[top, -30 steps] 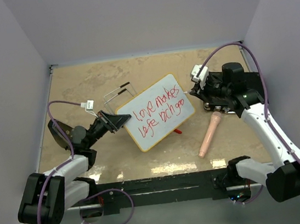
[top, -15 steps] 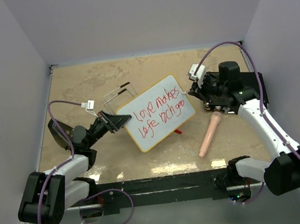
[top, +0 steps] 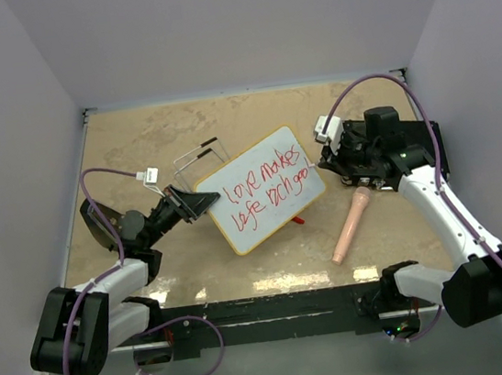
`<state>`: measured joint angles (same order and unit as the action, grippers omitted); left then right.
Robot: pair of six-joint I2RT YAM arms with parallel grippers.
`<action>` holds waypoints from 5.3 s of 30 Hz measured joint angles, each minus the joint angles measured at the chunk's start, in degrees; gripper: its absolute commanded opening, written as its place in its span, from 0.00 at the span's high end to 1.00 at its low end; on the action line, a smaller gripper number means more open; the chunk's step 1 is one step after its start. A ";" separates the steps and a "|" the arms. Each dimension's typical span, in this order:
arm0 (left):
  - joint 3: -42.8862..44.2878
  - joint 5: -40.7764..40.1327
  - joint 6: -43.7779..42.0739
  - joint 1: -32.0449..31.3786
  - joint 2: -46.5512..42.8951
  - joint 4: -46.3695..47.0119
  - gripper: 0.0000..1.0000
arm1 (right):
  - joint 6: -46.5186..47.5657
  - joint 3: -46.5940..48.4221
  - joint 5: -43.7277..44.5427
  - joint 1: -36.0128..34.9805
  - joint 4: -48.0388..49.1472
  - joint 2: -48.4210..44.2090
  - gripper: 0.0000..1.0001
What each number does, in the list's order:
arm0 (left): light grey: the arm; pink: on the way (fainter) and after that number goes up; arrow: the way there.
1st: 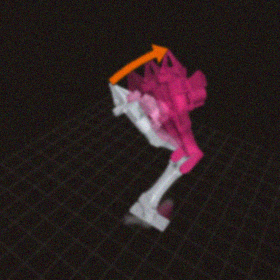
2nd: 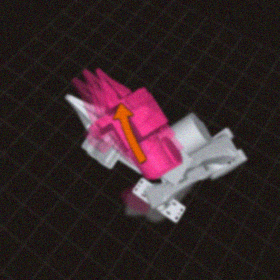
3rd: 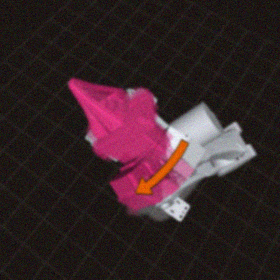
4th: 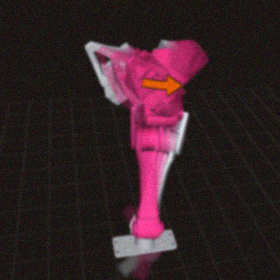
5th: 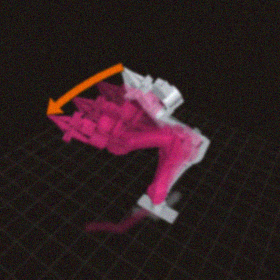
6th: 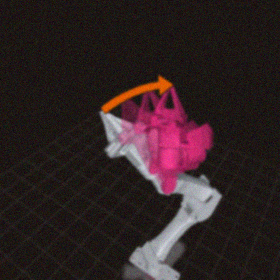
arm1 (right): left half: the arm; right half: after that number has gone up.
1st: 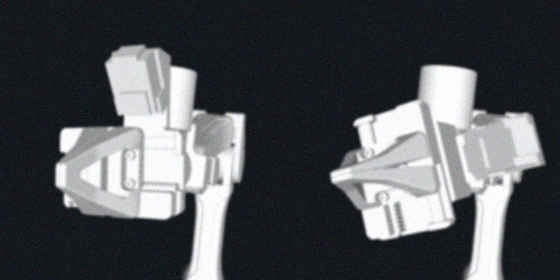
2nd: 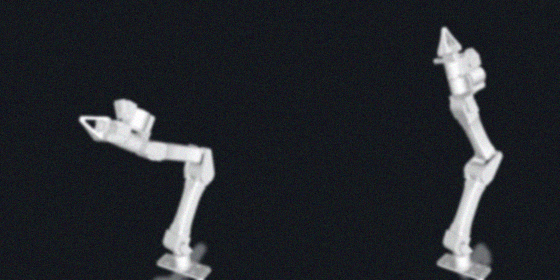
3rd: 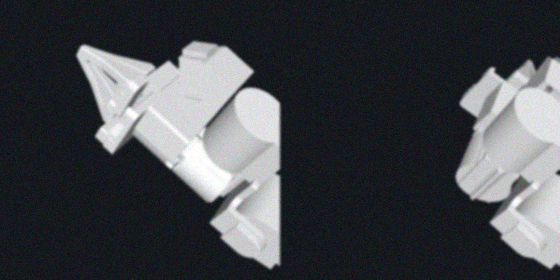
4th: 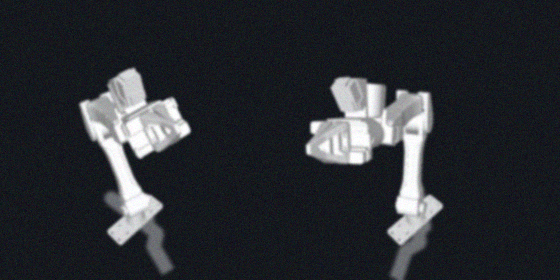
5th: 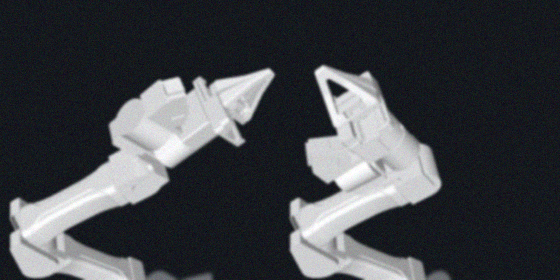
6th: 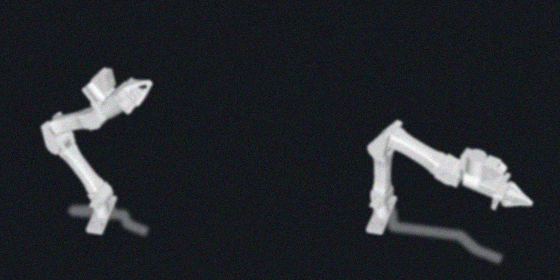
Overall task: Write a sentence on the whiteboard
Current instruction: Write a sentence on the whiteboard, then place the whiteboard on the whiteboard stand.
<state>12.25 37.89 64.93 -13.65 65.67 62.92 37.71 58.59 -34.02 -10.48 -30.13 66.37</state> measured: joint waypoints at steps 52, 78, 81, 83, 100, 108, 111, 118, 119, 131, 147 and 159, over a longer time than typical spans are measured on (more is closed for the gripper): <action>0.00 -0.61 -0.02 0.02 0.11 0.02 1.00 | -0.94 -0.22 0.33 0.00 -0.85 0.13 1.00; 0.00 -0.63 -0.02 0.02 0.13 -0.26 1.00 | -0.26 -0.22 2.10 0.00 -2.16 0.04 1.00; 0.00 -0.66 -0.22 0.02 0.13 -0.39 1.00 | -0.31 -0.22 3.15 0.00 -2.40 -0.13 1.00; 0.02 -0.63 -0.81 0.00 0.09 -0.81 1.00 | -0.22 -0.15 2.97 0.17 -2.75 -0.37 1.00; 11.69 4.22 -20.70 8.94 -8.26 -23.06 1.00 | 3.34 2.54 -24.04 7.85 -6.38 -6.78 1.00; 25.66 15.47 -26.29 19.50 0.26 -23.32 1.00 | 4.37 0.24 -26.16 7.93 -6.51 -7.82 1.00; 32.26 17.38 -32.54 20.92 4.35 -27.63 1.00 | 4.63 0.24 -26.67 7.93 -6.51 -8.33 1.00; 35.21 21.75 -36.92 25.94 13.75 -28.74 1.00 | 5.03 0.13 -27.04 7.93 -6.73 -8.96 1.00; 35.21 22.14 -36.79 26.62 15.23 -28.35 1.00 | 5.11 0.13 -27.04 7.93 -6.80 -8.98 1.00; 33.40 25.66 -35.60 27.87 18.97 -23.08 1.00 | 5.90 -0.02 -27.02 7.93 -7.80 -8.96 1.00; 30.01 24.85 -41.48 27.54 22.18 -25.38 0.94 | 6.67 -0.02 -27.06 7.93 -8.44 -8.28 1.00; 31.30 23.52 -48.65 26.75 21.97 -30.27 0.85 | 7.80 -0.02 -27.06 7.93 -9.73 -7.78 1.00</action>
<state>43.55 61.41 16.27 13.10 87.64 32.64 45.52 58.57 -61.08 -2.55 -39.86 58.59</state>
